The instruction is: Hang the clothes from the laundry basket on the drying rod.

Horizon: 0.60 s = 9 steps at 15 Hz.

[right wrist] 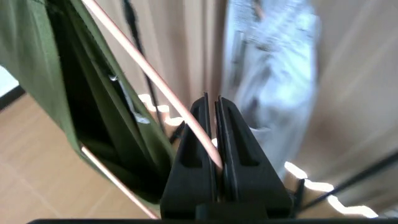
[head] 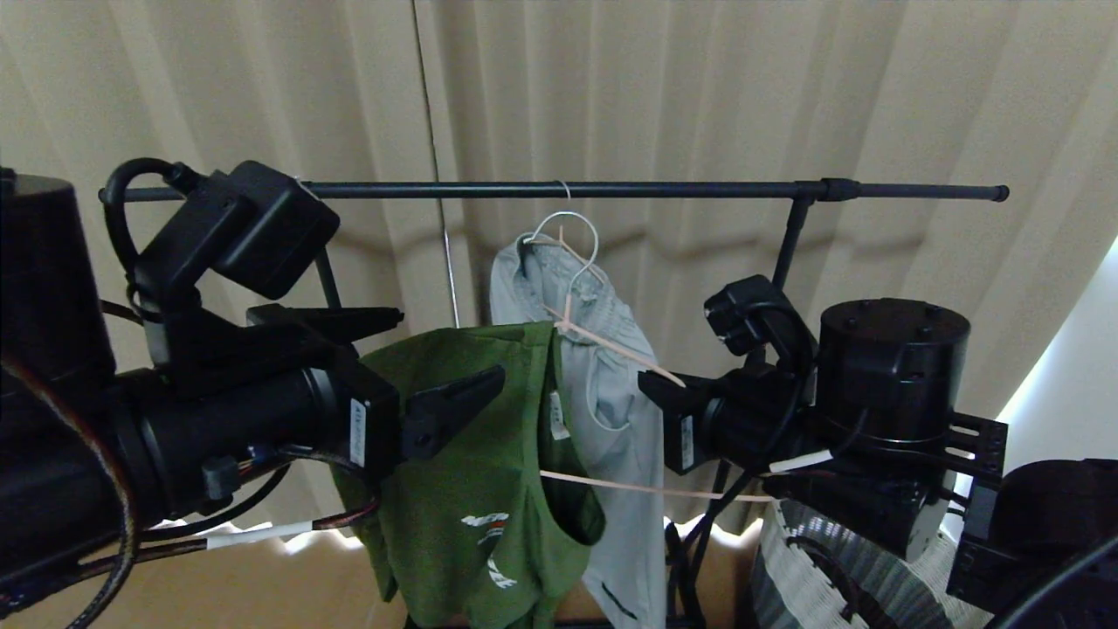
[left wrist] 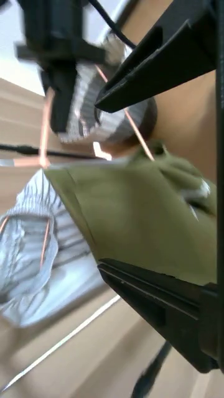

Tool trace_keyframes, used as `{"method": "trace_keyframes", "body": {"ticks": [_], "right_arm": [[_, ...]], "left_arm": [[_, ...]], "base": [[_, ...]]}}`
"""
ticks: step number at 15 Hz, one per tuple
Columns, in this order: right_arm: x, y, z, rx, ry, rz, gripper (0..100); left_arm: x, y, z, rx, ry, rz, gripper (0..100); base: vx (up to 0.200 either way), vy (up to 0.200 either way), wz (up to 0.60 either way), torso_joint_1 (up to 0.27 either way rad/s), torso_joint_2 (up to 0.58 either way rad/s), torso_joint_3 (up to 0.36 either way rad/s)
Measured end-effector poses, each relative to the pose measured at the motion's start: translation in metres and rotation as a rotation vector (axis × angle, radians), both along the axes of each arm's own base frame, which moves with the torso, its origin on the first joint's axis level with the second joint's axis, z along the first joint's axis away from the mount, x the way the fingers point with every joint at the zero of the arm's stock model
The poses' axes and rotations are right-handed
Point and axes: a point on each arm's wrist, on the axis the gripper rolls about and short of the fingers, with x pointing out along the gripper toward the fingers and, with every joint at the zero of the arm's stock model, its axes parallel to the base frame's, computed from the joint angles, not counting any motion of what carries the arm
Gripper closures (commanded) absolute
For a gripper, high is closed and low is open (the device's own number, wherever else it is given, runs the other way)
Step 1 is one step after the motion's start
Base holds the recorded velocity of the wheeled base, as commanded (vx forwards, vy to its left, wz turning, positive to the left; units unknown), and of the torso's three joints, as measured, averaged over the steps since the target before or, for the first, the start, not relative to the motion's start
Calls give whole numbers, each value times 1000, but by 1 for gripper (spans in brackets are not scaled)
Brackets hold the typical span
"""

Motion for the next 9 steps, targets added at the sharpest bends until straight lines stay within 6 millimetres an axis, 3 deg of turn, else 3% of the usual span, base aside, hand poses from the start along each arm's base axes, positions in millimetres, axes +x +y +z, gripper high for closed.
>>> {"method": "trace_keyframes", "body": {"ticks": [5, 9], "right_arm": [[-14, -15, 8, -10, -140, 104, 100], [-20, -18, 0, -38, -215, 176, 100]], "left_arm": [[8, 27, -11, 155, -168, -267, 0], [23, 24, -23, 267, -216, -330, 0]], "base": [[0, 0, 0, 0, 0, 0], [0, 0, 0, 0, 0, 0]]}}
